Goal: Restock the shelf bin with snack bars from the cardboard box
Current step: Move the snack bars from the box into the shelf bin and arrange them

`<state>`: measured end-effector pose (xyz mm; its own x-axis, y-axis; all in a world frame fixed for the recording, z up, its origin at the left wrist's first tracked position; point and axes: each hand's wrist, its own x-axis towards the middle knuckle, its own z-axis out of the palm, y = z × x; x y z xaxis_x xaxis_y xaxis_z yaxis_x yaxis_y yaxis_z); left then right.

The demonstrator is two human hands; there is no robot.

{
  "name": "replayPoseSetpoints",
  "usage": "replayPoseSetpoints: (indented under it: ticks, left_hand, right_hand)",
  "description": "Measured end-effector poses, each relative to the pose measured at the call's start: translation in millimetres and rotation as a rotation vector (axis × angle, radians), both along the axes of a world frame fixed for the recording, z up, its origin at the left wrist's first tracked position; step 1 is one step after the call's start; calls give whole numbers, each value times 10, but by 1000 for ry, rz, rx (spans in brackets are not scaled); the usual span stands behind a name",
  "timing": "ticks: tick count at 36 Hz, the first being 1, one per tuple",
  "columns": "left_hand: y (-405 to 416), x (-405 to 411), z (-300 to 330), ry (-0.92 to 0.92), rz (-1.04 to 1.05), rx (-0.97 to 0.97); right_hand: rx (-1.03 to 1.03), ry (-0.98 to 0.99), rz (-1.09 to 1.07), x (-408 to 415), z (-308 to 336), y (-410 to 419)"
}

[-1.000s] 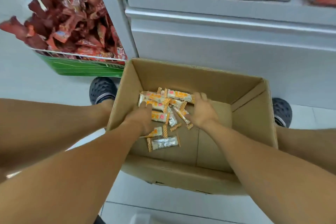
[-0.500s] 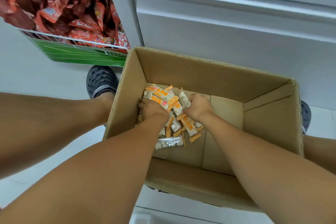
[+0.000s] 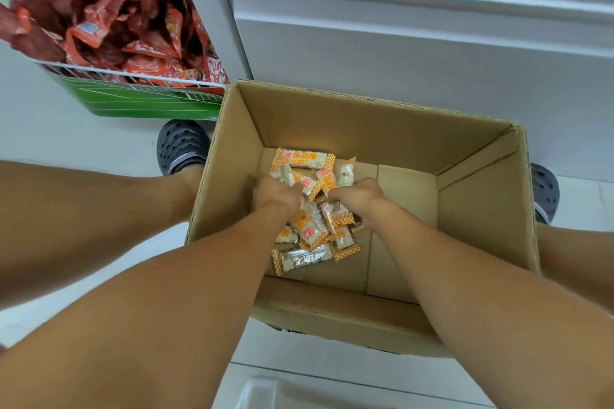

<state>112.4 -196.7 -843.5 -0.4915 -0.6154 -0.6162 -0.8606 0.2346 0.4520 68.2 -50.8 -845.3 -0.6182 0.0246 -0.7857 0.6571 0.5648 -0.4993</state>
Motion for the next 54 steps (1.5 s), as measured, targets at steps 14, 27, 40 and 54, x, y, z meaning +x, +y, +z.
replayPoseSetpoints:
  ticks: [14, 27, 40, 54]
  left_hand:
    - [351, -44, 624, 223, 117, 1032]
    - [459, -143, 1436, 505, -22, 738]
    - [551, -148, 2064, 565, -376, 695]
    - [168, -186, 3039, 321, -840, 575]
  right_hand:
    - [-534, -221, 110, 43, 702, 719]
    - [-73, 329, 315, -90, 1783, 479]
    - [-455, 326, 2, -24, 2410, 418]
    - [-275, 140, 355, -139, 3458, 779]
